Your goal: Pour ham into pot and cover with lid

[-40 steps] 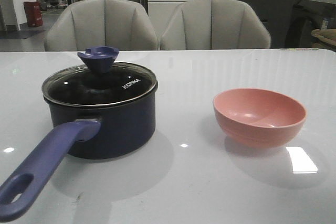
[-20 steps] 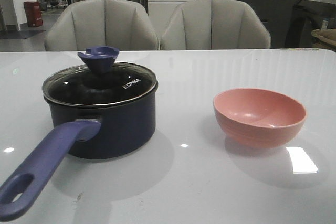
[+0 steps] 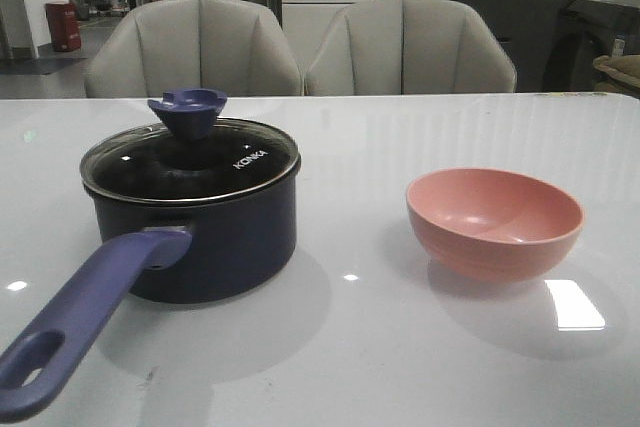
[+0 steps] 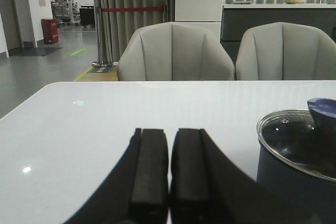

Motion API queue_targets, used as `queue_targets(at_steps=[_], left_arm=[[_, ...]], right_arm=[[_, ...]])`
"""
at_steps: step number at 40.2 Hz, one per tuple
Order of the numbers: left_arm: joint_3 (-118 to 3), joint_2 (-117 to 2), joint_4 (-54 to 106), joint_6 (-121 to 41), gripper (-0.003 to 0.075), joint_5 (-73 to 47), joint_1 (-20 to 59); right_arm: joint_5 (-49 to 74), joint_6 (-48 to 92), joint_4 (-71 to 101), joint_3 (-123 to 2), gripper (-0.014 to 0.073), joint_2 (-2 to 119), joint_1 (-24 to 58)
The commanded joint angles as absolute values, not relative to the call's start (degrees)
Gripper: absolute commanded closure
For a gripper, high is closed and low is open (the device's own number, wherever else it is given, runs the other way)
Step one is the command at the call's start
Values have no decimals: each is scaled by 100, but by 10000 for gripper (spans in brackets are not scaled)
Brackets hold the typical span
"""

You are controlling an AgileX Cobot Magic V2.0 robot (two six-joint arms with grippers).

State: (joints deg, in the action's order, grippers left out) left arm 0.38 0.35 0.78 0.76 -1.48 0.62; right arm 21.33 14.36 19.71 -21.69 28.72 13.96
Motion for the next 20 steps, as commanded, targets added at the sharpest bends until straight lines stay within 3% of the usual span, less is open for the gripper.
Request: queue_targets(at_steps=[1,9,20], left_arm=[[220,144,102,121,607,350,56],[220,144,102,121,607,350,56],[220,144,102,121,607,350,56]], right_arm=[[1697,1518,2032,-2331,443,2879,1414],[1581,1477,1502,-2234,443,2399,1355],[183,344,40,-1008,443,1232,928]])
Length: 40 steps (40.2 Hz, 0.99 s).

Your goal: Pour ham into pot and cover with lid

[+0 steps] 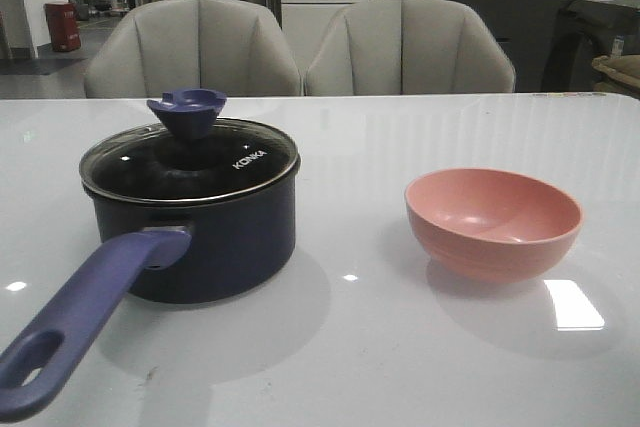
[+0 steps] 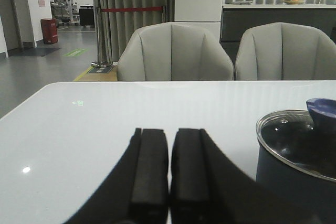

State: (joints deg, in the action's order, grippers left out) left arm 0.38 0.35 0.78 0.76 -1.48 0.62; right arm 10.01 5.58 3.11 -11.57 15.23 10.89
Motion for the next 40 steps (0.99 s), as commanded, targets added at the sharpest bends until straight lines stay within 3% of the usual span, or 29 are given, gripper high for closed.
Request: queue_targets(at_steps=[1,12,40], left_arm=[[220,144,102,121,607,350,56],[220,144,102,121,607,350,56],[220,144,102,121,607,350,56]], right_arm=[[154,344,40,-887,443,1069,853],[176,0,34,-72,443,-180,489],[-59,-704,-234,208,443,-162,489]])
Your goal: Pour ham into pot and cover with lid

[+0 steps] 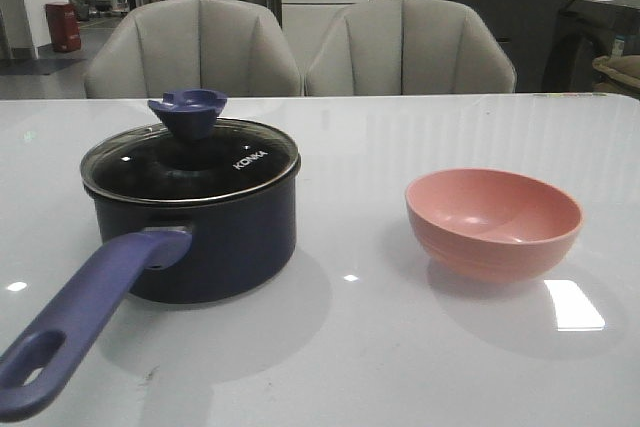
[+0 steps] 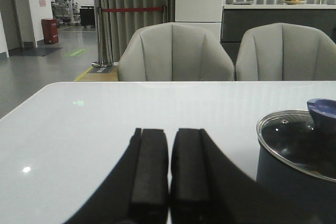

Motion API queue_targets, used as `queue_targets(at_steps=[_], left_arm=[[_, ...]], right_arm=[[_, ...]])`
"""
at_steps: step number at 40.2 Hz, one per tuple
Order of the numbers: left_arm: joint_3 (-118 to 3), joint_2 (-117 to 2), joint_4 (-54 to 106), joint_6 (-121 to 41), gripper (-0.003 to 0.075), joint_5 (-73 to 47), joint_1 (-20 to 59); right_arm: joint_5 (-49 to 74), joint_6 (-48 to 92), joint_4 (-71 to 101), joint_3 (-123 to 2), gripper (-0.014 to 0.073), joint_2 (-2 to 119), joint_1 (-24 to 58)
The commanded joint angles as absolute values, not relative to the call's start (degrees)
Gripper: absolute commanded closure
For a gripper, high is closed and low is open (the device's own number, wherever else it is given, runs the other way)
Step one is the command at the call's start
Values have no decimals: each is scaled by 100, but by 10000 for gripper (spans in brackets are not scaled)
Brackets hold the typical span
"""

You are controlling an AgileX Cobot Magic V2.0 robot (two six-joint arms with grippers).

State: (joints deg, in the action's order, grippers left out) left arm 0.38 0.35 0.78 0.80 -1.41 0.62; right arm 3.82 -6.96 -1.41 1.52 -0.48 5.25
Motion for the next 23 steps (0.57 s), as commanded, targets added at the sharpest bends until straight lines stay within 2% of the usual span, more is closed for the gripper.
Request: queue_targets(at_steps=[1,23], left_arm=[[220,144,102,121,607,350,56],[220,144,102,121,607,350,56]], right_arm=[[-59,-704,-234,208,443,-162,489],[-58,-704,-234,208,443,-167,489]])
